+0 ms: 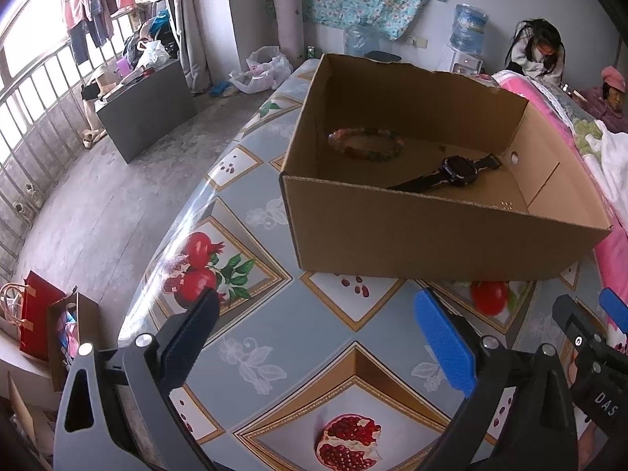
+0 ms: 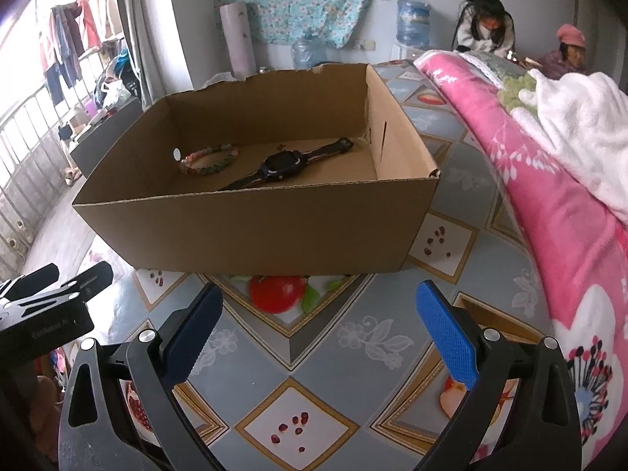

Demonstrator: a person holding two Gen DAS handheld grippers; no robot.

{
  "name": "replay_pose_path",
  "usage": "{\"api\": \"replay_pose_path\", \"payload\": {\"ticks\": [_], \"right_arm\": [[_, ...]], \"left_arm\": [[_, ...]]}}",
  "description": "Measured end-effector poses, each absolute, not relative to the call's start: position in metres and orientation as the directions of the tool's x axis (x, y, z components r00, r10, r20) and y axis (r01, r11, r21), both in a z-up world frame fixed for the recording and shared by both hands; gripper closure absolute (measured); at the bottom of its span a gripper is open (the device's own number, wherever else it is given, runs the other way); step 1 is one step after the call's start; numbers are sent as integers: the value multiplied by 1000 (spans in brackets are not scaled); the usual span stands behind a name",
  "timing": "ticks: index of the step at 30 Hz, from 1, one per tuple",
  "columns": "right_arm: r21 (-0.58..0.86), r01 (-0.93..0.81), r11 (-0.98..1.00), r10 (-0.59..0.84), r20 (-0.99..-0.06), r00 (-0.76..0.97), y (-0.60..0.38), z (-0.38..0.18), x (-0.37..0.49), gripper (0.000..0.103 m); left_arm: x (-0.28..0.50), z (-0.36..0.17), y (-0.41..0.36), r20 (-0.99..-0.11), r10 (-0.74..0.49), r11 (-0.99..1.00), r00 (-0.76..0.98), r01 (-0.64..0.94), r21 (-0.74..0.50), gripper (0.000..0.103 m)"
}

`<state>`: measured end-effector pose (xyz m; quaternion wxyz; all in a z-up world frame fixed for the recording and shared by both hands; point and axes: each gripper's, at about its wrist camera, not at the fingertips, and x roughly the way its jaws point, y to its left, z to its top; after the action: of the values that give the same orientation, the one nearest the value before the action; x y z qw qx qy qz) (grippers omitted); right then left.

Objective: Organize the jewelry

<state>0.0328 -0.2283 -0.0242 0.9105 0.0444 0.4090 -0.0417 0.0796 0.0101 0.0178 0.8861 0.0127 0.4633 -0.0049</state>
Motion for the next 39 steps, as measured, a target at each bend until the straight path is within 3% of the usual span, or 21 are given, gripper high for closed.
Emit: {"api": "replay_pose_path", "payload": {"ticks": [39], "right_arm": [[56,114,992,-36,-738,674,-229,-18,30,8]], "left_arm": [[75,18,2,-823,-4,999,567,38,22,6]]}}
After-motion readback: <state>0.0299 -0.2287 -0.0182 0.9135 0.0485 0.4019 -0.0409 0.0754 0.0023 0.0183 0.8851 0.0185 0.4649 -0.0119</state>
